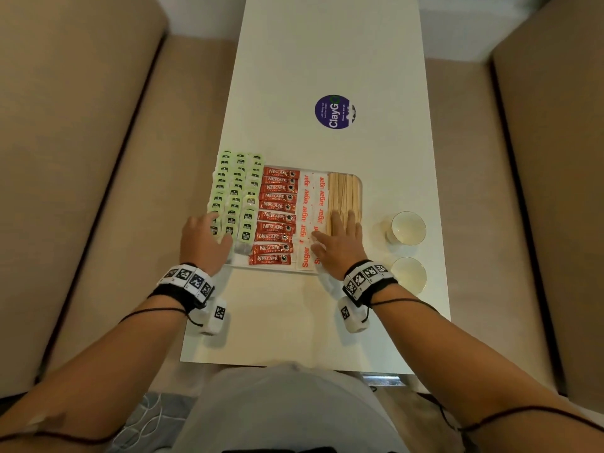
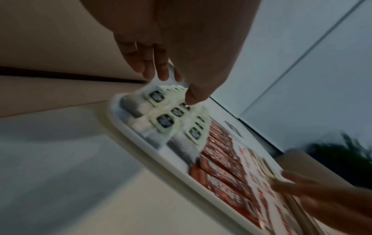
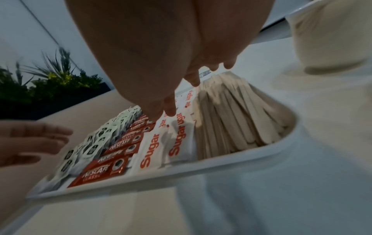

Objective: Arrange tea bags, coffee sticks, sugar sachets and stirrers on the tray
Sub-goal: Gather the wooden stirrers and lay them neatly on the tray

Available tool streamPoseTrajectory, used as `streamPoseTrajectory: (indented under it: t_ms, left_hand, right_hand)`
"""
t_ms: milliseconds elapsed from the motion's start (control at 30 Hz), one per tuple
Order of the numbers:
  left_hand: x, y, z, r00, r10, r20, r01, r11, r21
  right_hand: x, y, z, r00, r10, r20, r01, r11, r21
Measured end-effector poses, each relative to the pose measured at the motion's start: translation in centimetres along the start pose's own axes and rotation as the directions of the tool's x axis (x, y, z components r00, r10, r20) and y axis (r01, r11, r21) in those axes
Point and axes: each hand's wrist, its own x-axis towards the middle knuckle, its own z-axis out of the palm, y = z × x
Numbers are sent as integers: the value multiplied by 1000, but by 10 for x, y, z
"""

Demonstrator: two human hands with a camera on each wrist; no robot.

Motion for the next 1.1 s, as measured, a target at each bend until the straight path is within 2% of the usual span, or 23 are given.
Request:
streamPoseTrajectory:
  t_ms: [200, 367, 533, 667, 900, 1100]
  left_hand:
    - [-3, 59, 26, 963, 243, 118, -245, 970, -2]
    - [-1, 95, 50, 886, 395, 241, -414, 910, 29]
    - [4, 109, 72, 831, 405, 381, -456, 889, 50]
    - [3, 113, 84, 807, 416, 419, -491, 867, 87]
    - [2, 112, 93, 788, 446, 424, -536, 836, 115]
    - [3, 113, 89, 794, 440, 419, -520, 849, 93]
  right_hand:
    - [-2, -6, 4, 1000, 22, 3, -21, 997, -78]
    - [-2, -5, 7, 998, 69, -10, -69, 995, -73]
    - [-7, -4, 9, 993, 118, -28, -118, 993, 17]
    - [-9, 2, 13, 991, 127, -33, -126, 992, 31]
    - [-8, 2, 18, 995, 97, -28, -96, 995, 31]
    - [-8, 0, 16, 995, 89, -36, -87, 995, 45]
